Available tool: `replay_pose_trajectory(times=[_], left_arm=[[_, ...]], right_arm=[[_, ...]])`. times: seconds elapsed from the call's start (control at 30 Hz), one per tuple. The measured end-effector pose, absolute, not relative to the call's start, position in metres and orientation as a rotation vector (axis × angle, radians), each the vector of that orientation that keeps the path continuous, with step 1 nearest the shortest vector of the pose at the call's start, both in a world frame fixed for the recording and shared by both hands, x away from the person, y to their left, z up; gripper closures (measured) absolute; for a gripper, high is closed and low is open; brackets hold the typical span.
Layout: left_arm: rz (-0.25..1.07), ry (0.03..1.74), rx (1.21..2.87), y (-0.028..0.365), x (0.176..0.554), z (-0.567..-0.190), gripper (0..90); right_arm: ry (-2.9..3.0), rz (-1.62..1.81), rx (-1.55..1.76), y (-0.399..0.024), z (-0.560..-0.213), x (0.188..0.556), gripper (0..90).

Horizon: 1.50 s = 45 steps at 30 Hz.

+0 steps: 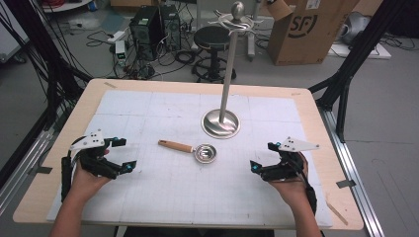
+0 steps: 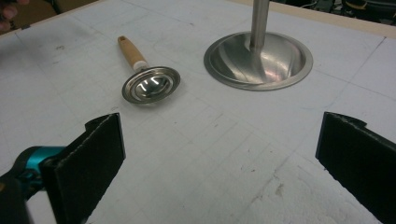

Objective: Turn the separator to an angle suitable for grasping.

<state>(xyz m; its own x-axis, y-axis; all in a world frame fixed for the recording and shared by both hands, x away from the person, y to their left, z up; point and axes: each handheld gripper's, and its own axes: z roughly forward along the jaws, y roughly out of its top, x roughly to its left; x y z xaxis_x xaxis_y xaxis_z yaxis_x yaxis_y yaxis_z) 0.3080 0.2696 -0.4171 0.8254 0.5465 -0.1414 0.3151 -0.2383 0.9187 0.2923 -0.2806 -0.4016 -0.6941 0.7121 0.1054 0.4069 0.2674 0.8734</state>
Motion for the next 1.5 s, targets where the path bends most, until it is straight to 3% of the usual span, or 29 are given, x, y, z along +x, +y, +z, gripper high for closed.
replay_pose_trajectory(times=[1.03,1.5], left_arm=[[0.237,0.650,1.886,0.265,0.308,-0.421,1.7],[0.235,0.651,1.868,0.269,0.307,-0.419,1.7]], right_arm=[[2.259,1.354,1.019,-0.276,-0.405,0.293,0.3],[2.326,1.327,0.963,-0.250,-0.402,0.298,0.4]])
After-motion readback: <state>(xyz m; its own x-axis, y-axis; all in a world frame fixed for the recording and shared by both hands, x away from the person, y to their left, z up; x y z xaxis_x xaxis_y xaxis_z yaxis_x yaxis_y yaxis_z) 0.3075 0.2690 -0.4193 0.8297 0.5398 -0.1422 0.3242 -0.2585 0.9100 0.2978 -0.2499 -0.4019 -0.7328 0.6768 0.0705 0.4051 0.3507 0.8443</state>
